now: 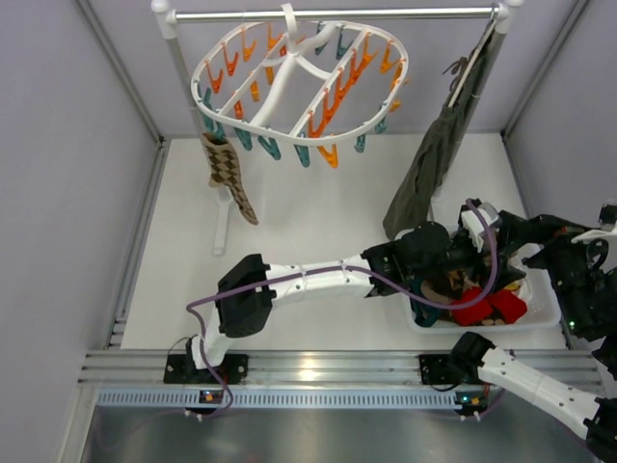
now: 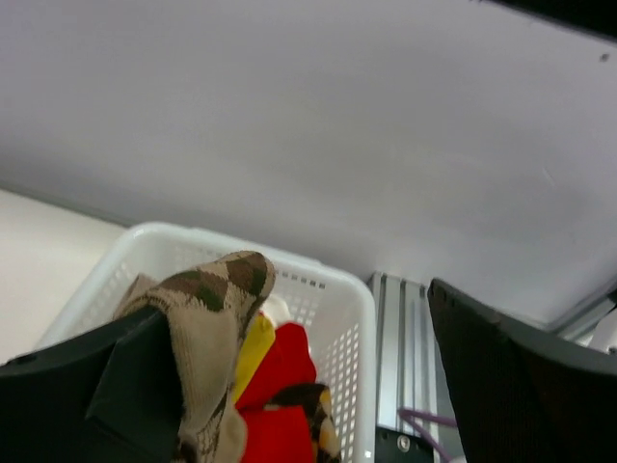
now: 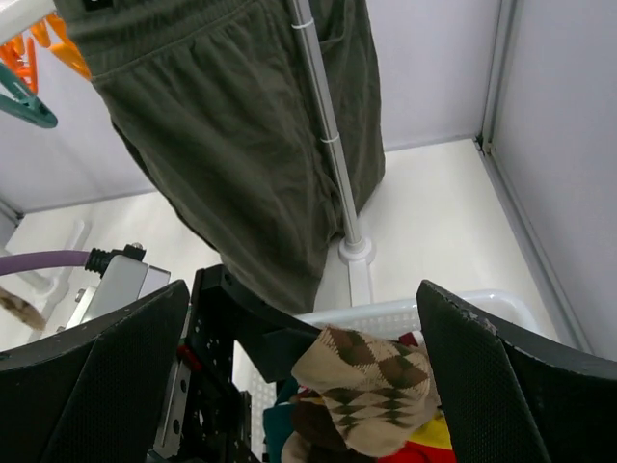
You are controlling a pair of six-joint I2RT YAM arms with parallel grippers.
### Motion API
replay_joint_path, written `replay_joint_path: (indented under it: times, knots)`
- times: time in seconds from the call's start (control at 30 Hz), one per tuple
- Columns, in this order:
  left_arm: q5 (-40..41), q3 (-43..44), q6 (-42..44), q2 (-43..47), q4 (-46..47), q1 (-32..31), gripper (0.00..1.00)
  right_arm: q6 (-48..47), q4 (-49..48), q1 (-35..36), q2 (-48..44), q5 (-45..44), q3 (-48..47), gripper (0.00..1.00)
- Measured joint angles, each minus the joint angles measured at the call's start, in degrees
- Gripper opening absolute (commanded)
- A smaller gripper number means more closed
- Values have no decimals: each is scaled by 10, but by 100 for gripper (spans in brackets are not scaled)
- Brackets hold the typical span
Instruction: Remove the socks clipped to the hanger
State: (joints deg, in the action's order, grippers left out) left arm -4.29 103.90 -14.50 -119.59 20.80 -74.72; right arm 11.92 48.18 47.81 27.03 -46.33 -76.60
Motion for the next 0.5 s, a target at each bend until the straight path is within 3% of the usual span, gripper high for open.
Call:
replay_joint_path:
  times: [0.3, 0.5]
  knots:
    - [-3, -41, -6, 19, -32, 7, 98, -4, 12, 0, 3, -19, 27, 100]
    - [-38, 54, -13, -18, -129, 17, 98, -9, 7, -4, 5, -63, 22, 100]
